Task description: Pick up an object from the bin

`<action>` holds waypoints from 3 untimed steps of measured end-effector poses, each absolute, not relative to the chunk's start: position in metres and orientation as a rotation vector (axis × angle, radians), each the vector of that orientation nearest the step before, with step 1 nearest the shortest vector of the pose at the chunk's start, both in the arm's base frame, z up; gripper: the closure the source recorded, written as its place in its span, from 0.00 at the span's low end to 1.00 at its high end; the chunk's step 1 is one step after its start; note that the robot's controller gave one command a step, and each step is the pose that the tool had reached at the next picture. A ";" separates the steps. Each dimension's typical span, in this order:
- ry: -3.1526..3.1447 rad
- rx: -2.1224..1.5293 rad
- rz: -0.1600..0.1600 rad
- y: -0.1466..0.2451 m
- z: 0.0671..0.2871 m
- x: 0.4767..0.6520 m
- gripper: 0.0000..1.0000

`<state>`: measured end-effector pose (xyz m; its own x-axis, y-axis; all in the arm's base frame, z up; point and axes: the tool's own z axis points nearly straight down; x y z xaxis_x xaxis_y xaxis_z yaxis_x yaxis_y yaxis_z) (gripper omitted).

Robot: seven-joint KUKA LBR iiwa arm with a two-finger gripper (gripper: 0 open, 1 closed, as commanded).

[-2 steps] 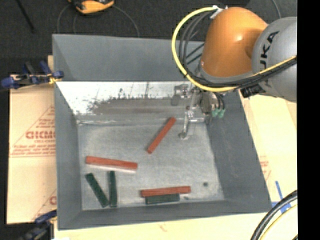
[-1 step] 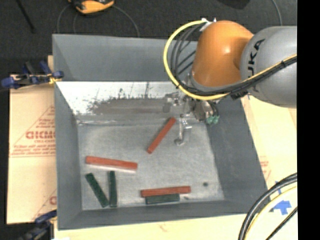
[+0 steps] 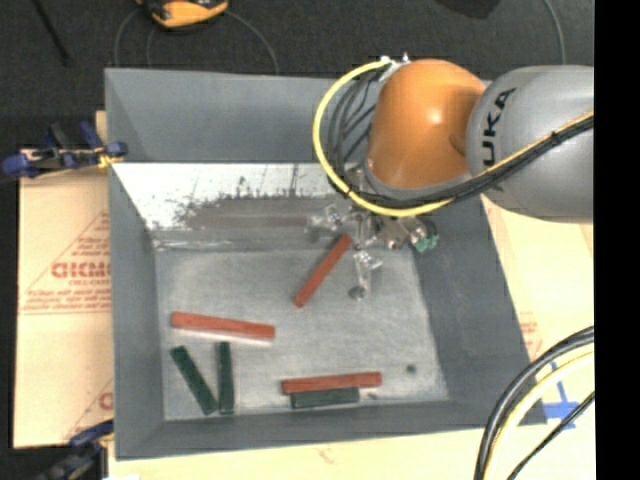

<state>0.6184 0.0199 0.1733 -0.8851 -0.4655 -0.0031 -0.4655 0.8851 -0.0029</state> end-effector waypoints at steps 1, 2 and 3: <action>3.010 -0.876 0.000 0.006 0.160 0.626 0.00; 2.882 -1.236 -0.006 0.007 0.107 0.629 0.00; 2.763 -1.470 -0.004 0.005 0.073 0.639 1.00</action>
Offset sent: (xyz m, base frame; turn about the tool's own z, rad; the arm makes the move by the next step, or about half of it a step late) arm 0.0098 -0.0080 -0.1033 -0.4613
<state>0.6395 0.0051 0.0733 -0.5587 -0.8293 -0.0089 -0.8293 0.5587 -0.0077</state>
